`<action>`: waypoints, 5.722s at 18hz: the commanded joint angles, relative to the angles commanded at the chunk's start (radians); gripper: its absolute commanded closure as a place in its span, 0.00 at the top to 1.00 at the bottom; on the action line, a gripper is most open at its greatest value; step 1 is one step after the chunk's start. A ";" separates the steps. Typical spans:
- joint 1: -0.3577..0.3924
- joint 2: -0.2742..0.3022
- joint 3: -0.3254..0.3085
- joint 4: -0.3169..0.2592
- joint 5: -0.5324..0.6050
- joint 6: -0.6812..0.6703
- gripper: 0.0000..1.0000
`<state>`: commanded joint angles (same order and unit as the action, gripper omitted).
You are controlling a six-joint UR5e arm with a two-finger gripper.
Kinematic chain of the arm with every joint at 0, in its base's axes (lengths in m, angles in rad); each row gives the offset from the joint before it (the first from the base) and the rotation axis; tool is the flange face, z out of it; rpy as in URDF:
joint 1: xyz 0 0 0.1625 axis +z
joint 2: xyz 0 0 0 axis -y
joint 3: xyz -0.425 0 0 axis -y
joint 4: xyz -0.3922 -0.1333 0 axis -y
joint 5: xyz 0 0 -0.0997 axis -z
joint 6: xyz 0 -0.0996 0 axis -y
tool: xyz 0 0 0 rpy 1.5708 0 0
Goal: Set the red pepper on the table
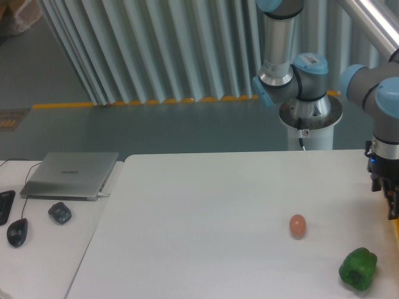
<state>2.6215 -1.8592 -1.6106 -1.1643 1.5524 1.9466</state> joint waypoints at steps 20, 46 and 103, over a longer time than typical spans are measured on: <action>0.101 0.002 -0.029 -0.161 0.078 0.055 1.00; 0.100 -0.040 0.063 -0.299 0.045 0.051 0.21; -0.201 -0.049 0.151 -0.167 0.017 -0.452 1.00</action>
<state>2.4206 -1.9083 -1.4591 -1.3312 1.5692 1.4950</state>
